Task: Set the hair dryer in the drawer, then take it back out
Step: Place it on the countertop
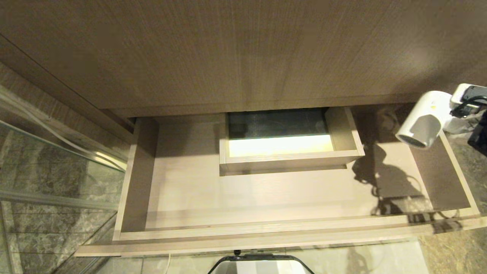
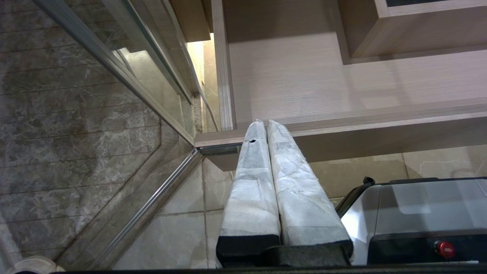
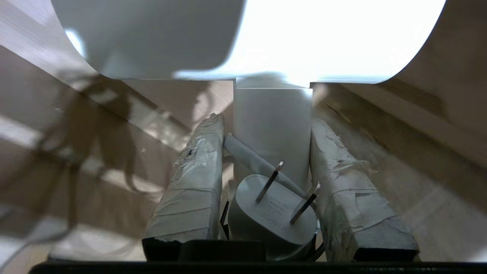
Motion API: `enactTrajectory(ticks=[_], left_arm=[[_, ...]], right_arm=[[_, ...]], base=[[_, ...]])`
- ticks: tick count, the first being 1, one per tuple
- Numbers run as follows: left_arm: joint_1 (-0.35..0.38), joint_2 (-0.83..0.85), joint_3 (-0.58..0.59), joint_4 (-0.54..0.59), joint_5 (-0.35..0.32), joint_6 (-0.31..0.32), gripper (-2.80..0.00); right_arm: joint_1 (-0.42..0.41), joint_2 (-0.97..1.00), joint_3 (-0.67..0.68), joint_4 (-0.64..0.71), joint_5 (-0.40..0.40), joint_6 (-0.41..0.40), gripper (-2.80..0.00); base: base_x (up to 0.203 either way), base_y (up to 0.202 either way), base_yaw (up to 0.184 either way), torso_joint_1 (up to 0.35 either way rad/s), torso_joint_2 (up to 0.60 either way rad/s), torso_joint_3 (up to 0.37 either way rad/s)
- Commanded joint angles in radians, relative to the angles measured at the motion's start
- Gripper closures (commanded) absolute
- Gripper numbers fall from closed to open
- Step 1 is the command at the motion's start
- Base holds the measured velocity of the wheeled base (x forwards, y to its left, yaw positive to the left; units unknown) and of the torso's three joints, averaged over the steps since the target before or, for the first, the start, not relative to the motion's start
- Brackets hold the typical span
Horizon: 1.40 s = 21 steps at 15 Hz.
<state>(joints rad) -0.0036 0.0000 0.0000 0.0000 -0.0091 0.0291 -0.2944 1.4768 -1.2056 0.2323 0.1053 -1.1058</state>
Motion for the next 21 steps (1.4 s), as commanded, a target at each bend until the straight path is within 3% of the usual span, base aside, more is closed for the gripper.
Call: enactTrajectory(ticks=[1, 8, 12, 17, 21], left_arm=[[0.001, 0.0, 0.001, 0.0, 0.0, 0.0, 0.0], [0.001, 0.0, 0.002, 0.0, 0.0, 0.0, 0.0], [0.001, 0.0, 0.0, 0.0, 0.0, 0.0, 0.0], [0.001, 0.0, 0.001, 0.0, 0.0, 0.0, 0.0], [0.001, 0.0, 0.002, 0.0, 0.0, 0.0, 0.0]], right_arm=[[-0.004, -0.211, 0.077, -0.002, 0.002, 0.032, 0.0], [-0.013, -0.617, 0.229, 0.009, 0.001, 0.252, 0.0], [-0.014, -0.829, 0.32, 0.009, 0.007, 0.401, 0.0], [-0.015, -0.885, 0.33, -0.015, 0.008, 0.412, 0.0], [-0.026, -0.889, 0.333, -0.071, 0.008, 0.448, 0.0]], base=[[0.0, 0.0, 0.0, 0.0, 0.0, 0.0], [0.0, 0.0, 0.0, 0.002, 0.0, -0.004], [0.0, 0.0, 0.0, 0.211, -0.37, -0.128], [0.0, 0.0, 0.0, 0.135, -0.48, -0.21], [0.0, 0.0, 0.0, 0.424, -0.49, -0.231]])
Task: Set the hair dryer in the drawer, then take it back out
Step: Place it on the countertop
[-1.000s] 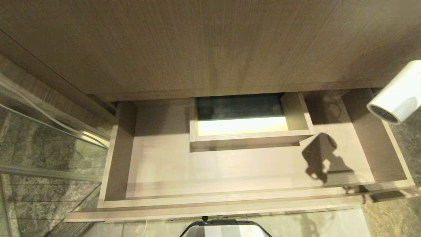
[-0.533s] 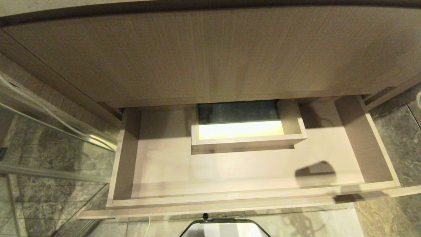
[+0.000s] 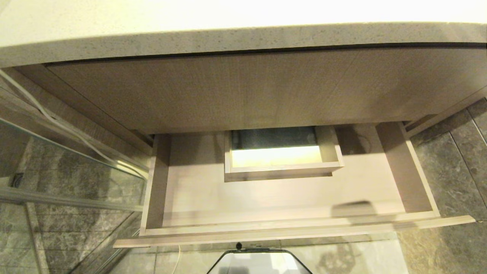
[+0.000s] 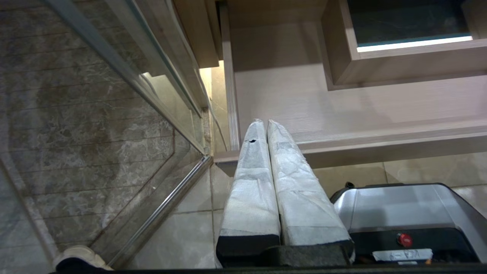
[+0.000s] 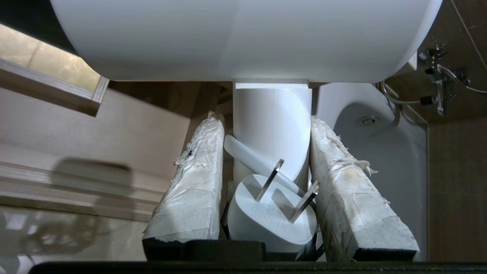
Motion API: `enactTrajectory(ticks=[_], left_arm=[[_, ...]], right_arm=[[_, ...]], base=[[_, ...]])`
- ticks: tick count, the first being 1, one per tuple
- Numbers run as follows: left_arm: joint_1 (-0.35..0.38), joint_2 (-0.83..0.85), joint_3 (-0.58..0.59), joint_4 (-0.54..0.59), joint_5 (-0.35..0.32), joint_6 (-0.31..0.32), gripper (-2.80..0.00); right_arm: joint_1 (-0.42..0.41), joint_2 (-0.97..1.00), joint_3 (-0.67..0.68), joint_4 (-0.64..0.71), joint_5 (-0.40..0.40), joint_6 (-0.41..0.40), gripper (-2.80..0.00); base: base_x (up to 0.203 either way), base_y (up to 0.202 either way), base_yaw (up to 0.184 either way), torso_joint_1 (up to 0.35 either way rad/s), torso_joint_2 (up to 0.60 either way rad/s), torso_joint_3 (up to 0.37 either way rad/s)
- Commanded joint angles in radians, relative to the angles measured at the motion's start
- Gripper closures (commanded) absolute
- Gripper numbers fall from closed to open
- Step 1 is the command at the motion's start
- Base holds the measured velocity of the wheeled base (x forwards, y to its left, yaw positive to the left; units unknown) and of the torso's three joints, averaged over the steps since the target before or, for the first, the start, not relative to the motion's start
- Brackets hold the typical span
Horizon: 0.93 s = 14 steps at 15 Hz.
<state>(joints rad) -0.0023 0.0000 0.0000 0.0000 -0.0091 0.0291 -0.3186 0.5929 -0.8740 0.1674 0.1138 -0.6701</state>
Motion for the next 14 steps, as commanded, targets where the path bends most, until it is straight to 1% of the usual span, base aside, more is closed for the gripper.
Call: enactTrajectory(ticks=[1, 4, 6, 11, 14], left_arm=[[0.001, 0.0, 0.002, 0.0, 0.0, 0.0, 0.0], [-0.001, 0.0, 0.001, 0.0, 0.0, 0.0, 0.0], [0.0, 0.0, 0.002, 0.0, 0.0, 0.0, 0.0], [-0.001, 0.0, 0.002, 0.0, 0.0, 0.0, 0.0], [0.001, 0.0, 0.002, 0.0, 0.0, 0.0, 0.0]], right_arm=[[-0.002, -0.008, 0.001, -0.011, 0.0, 0.024, 0.0], [-0.002, -0.007, 0.0, -0.018, -0.002, 0.04, 0.0], [-0.002, -0.008, 0.001, -0.052, -0.003, 0.044, 0.0], [-0.002, -0.002, -0.003, -0.054, -0.005, 0.066, 0.0], [-0.002, 0.004, -0.009, -0.054, -0.008, 0.078, 0.0]], base=[[0.0, 0.0, 0.0, 0.351, -0.5, -0.251], [0.0, 0.0, 0.0, 0.307, -0.54, -0.234], [0.0, 0.0, 0.0, 0.302, -0.56, -0.255], [0.0, 0.0, 0.0, 0.315, -0.59, -0.279], [0.0, 0.0, 0.0, 0.247, -0.46, -0.222]])
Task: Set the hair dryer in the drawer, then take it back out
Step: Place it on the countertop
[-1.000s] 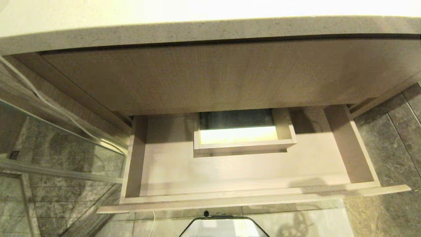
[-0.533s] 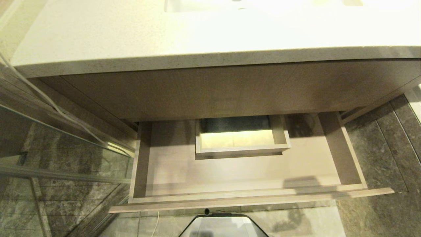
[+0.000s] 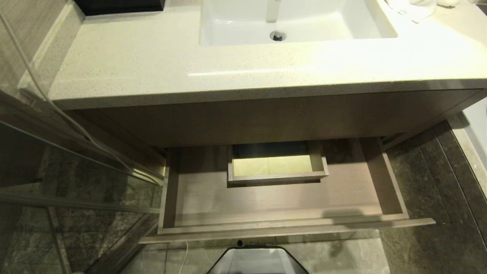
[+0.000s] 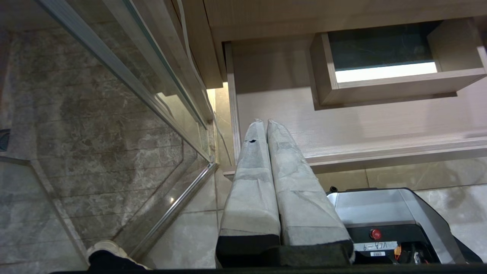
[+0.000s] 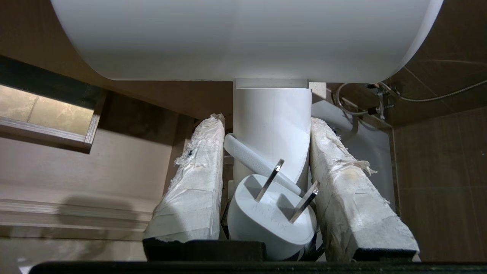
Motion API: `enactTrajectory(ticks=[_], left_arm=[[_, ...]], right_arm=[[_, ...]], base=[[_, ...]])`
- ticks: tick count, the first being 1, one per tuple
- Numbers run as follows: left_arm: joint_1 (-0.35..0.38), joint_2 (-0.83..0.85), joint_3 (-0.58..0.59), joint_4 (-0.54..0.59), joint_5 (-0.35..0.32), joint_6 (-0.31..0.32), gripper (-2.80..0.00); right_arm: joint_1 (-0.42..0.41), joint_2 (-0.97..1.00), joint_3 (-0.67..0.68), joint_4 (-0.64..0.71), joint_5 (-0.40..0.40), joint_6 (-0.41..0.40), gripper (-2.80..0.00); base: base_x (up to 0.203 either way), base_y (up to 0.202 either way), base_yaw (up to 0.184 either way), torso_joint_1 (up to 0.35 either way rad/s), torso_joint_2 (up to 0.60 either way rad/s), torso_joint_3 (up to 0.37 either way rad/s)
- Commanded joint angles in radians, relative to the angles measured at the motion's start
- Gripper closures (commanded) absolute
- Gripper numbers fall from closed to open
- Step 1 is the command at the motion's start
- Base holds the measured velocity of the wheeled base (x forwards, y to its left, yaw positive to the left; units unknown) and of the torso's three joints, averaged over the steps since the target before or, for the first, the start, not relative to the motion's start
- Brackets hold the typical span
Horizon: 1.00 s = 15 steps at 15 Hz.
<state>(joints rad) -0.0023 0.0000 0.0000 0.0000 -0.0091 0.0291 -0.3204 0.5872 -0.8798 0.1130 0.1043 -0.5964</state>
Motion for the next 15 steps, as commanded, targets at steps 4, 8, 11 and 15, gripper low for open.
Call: enactTrajectory(ticks=[4, 8, 11, 15], left_arm=[[-0.001, 0.0, 0.001, 0.0, 0.0, 0.0, 0.0], [0.0, 0.0, 0.002, 0.0, 0.0, 0.0, 0.0], [-0.001, 0.0, 0.002, 0.0, 0.0, 0.0, 0.0], [-0.001, 0.0, 0.002, 0.0, 0.0, 0.0, 0.0]], right_arm=[[-0.014, 0.021, -0.005, 0.002, 0.01, 0.015, 0.0], [-0.017, 0.039, -0.013, 0.002, 0.057, 0.015, 0.0], [-0.017, 0.06, -0.022, -0.003, 0.05, 0.016, 0.0], [-0.018, 0.202, -0.114, 0.002, 0.042, 0.012, 0.0]], base=[[0.0, 0.0, 0.0, 0.074, -0.14, -0.069], [0.0, 0.0, 0.0, 0.19, 0.0, 0.187], [0.0, 0.0, 0.0, 0.289, -0.02, 0.266], [0.0, 0.0, 0.0, 0.311, -0.06, 0.249]])
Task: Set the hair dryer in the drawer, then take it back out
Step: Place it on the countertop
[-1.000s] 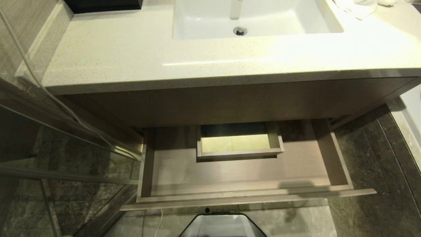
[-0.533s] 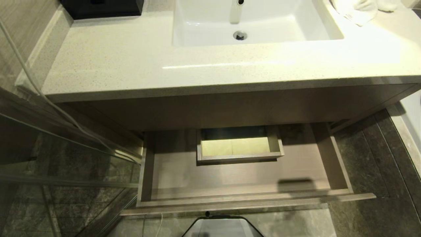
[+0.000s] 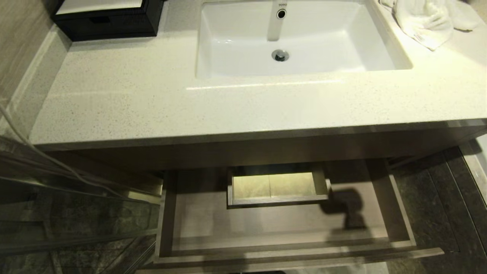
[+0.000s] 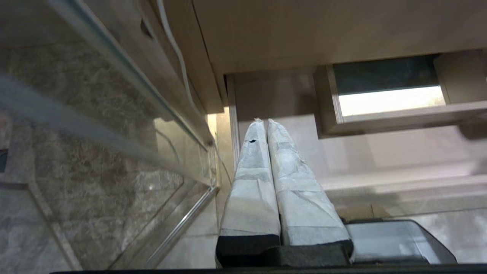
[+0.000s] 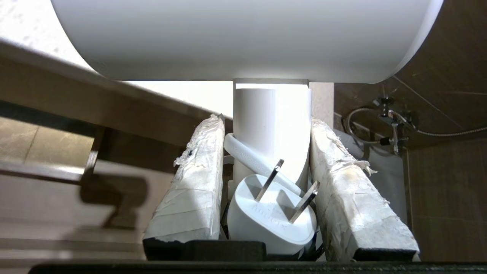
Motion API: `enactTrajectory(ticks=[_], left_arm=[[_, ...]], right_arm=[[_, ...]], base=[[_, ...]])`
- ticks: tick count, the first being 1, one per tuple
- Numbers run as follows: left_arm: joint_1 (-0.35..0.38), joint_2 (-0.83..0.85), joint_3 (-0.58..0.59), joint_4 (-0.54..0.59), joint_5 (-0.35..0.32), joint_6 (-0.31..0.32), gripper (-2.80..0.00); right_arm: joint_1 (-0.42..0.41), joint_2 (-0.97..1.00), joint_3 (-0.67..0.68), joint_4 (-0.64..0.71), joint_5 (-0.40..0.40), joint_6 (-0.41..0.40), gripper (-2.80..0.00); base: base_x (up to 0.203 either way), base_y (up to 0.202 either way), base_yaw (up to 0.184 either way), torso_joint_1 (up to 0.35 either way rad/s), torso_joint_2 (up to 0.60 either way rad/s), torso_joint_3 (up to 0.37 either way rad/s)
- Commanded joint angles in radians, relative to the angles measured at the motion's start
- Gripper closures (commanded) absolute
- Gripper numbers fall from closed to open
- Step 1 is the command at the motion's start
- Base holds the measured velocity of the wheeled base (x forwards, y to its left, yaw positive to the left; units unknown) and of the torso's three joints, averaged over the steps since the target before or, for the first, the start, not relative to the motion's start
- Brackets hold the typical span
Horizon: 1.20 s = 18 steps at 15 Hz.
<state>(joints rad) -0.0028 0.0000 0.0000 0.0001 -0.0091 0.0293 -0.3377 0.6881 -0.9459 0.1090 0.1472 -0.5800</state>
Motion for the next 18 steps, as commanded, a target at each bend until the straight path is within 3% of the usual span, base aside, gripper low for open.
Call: enactTrajectory(ticks=[1, 5, 8, 11, 13, 16, 18], left_arm=[[0.0, 0.0, 0.001, 0.0, 0.0, 0.0, 0.0], [0.0, 0.0, 0.002, 0.0, -0.001, 0.0, 0.0], [0.0, 0.0, 0.0, 0.0, 0.0, 0.0, 0.0], [0.0, 0.0, 0.002, 0.0, 0.0, -0.002, 0.0], [0.001, 0.0, 0.002, 0.0, 0.0, 0.0, 0.0], [0.0, 0.0, 0.002, 0.0, 0.0, 0.0, 0.0], [0.0, 0.0, 0.002, 0.0, 0.0, 0.0, 0.0]], right_arm=[[-0.001, 0.169, -0.1, 0.014, -0.005, -0.004, 0.0], [-0.024, 0.457, -0.42, 0.124, -0.012, -0.011, 0.0], [-0.06, 0.631, -0.605, 0.256, 0.027, -0.086, 0.0], [-0.075, 0.671, -0.645, 0.33, 0.298, -0.162, 0.0], [-0.088, 0.679, -0.652, 0.398, 0.337, -0.219, 0.0], [-0.09, 0.685, -0.652, 0.41, 0.36, -0.216, 0.0], [-0.085, 0.672, -0.648, 0.453, 0.466, -0.222, 0.0]], base=[[0.0, 0.0, 0.0, 0.334, -0.09, 0.235], [0.0, 0.0, 0.0, 0.343, -0.13, 0.207], [0.0, 0.0, 0.0, 0.186, -0.08, 0.096], [0.0, 0.0, 0.0, 0.027, -0.01, 0.019], [0.0, 0.0, 0.0, 0.0, 0.0, 0.0], [0.0, 0.0, 0.0, 0.0, 0.0, 0.0], [0.0, 0.0, 0.0, 0.0, 0.0, 0.0]])
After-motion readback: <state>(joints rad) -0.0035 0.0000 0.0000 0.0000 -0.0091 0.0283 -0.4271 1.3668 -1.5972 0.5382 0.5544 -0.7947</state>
